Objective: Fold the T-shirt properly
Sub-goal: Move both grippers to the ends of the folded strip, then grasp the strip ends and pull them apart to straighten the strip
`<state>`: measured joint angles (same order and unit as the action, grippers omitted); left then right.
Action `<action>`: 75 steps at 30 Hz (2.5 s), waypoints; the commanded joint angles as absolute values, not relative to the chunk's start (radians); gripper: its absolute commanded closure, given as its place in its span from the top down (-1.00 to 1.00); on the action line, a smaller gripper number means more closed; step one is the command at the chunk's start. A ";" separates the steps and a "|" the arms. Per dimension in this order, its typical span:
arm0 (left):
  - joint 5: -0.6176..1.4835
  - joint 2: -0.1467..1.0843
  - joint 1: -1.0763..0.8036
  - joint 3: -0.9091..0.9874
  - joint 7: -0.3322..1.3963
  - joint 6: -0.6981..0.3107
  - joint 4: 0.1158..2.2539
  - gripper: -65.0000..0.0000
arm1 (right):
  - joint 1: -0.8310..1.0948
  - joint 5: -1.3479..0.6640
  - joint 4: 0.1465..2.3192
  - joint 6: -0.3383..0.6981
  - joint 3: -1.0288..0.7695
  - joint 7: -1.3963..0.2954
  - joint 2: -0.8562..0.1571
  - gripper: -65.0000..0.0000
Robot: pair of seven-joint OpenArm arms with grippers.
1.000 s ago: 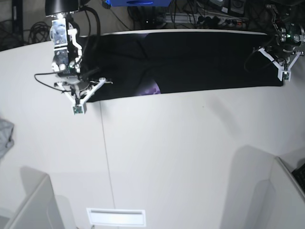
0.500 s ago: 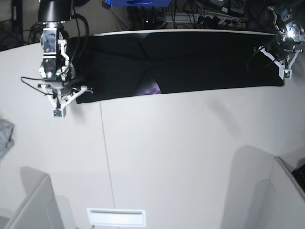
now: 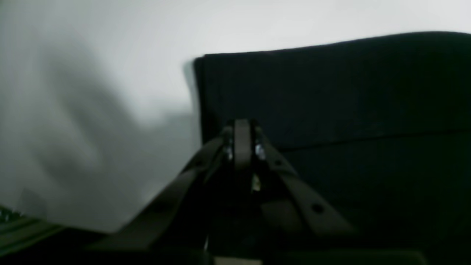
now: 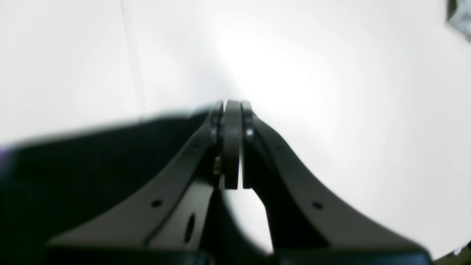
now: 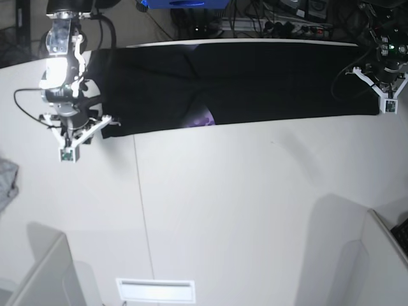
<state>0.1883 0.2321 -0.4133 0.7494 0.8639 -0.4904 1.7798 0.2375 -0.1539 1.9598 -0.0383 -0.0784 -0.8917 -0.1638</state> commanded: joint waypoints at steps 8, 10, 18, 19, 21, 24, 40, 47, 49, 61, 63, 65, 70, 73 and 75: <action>0.194 0.243 -0.409 0.731 0.848 -0.484 1.639 -1.00 | 0.308 -0.166 1.867 -0.033 0.010 -0.881 -0.139 -1.00; 0.193 0.245 -0.377 0.731 0.848 -0.484 1.596 -1.00 | 0.298 -0.166 1.802 -0.033 0.010 -0.868 -0.139 -1.00; 0.183 0.260 -0.242 0.639 0.848 -0.483 1.409 -1.00 | 0.177 -0.165 1.573 -0.033 0.010 -0.783 -0.145 -1.00; 0.166 0.260 -0.220 0.630 0.848 -0.483 1.397 -1.00 | 0.154 -0.165 1.546 -0.033 0.010 -0.774 -0.145 -1.00; 0.110 0.259 -0.176 0.627 0.848 -0.483 1.388 -1.00 | 0.114 -0.165 1.504 -0.033 0.010 -0.768 -0.145 -1.00; 0.025 0.234 -0.099 0.619 0.849 -0.483 1.379 -1.00 | 0.056 -0.165 1.454 -0.033 0.010 -0.768 -0.145 -1.00; -0.062 0.206 0.019 0.619 0.868 -0.489 1.520 -1.00 | 0.008 -0.165 1.590 -0.035 0.008 -0.776 -0.143 -1.00; 0.068 0.216 0.001 0.705 1.035 -0.490 1.796 -1.00 | 0.058 -0.165 1.770 -0.035 0.010 -0.777 -0.142 -1.00; 0.117 0.248 -0.010 0.717 1.067 -0.490 1.842 -1.00 | 0.064 -0.165 1.807 -0.035 0.010 -0.802 -0.142 -1.00; 0.426 0.354 -0.213 0.924 0.987 -0.490 1.797 -1.00 | 0.160 -0.170 1.902 -0.028 0.018 -0.877 -0.137 -1.00; 0.463 0.349 -0.237 0.921 0.984 -0.490 1.770 -0.85 | 0.179 -0.171 1.863 -0.028 0.018 -0.868 -0.137 -1.00; 0.469 0.348 -0.243 0.883 0.984 -0.490 1.741 -1.00 | 0.180 -0.171 1.825 -0.028 0.018 -0.868 -0.137 -1.00; 0.403 0.282 -0.214 0.751 0.875 -0.483 1.670 -1.00 | 0.160 -0.170 1.712 -0.028 0.016 -0.812 -0.136 -1.00; 0.323 0.248 -0.216 0.717 0.855 -0.487 1.667 -1.00 | 0.125 -0.168 1.596 -0.028 0.012 -0.771 -0.143 -1.00; 0.312 0.246 -0.220 0.719 0.852 -0.489 1.664 -1.00 | 0.104 -0.166 1.535 -0.028 0.012 -0.759 -0.147 -1.00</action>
